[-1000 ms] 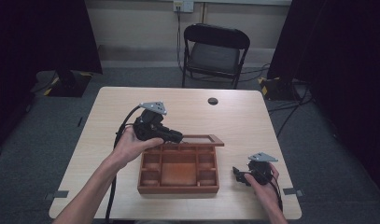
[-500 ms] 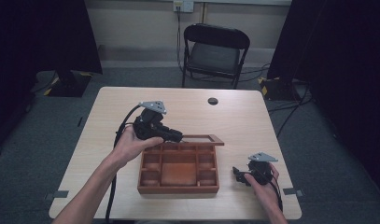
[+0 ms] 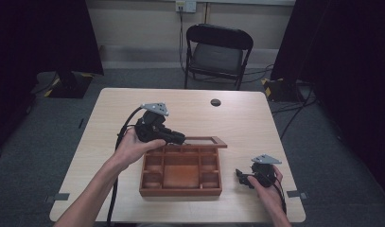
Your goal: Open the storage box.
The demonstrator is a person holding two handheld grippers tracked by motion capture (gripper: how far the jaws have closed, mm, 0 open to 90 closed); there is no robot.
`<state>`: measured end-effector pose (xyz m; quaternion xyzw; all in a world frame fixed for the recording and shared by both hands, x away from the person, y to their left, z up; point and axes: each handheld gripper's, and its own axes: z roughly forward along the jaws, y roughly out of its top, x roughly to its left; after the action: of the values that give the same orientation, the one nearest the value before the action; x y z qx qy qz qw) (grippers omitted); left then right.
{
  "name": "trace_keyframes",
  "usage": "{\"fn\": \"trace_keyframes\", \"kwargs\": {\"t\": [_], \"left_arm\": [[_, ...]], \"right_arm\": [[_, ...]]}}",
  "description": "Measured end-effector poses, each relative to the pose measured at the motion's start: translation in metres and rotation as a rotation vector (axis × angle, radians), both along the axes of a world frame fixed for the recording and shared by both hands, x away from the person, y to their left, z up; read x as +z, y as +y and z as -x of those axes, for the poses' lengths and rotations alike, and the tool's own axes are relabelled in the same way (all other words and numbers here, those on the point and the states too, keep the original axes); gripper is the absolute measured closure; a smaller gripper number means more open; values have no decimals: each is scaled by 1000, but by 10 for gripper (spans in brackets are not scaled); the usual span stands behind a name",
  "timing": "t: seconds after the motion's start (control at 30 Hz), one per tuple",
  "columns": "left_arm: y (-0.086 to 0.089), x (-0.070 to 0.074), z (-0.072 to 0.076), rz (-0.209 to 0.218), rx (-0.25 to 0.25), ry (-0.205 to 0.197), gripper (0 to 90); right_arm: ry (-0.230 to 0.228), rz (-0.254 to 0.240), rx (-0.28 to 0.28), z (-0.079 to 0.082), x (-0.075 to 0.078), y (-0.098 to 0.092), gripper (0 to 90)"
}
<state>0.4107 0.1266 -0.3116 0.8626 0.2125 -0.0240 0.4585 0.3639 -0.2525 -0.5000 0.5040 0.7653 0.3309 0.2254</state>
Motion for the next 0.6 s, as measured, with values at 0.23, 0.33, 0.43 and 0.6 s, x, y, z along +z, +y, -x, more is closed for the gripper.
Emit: {"fn": "trace_keyframes", "kwargs": {"t": [0.23, 0.33, 0.43, 0.6], "left_arm": [[0, 0, 0, -3, -3, 3, 823], [0, 0, 0, 2, -1, 4, 823], [1, 0, -1, -4, -7, 3, 823], [0, 0, -1, 0, -2, 2, 823]], "right_arm": [[0, 0, 0, 0, 0, 0, 127], [0, 0, 0, 0, 0, 0, 127], [0, 0, 0, 0, 0, 0, 127], [0, 0, 0, 0, 0, 0, 127]]}}
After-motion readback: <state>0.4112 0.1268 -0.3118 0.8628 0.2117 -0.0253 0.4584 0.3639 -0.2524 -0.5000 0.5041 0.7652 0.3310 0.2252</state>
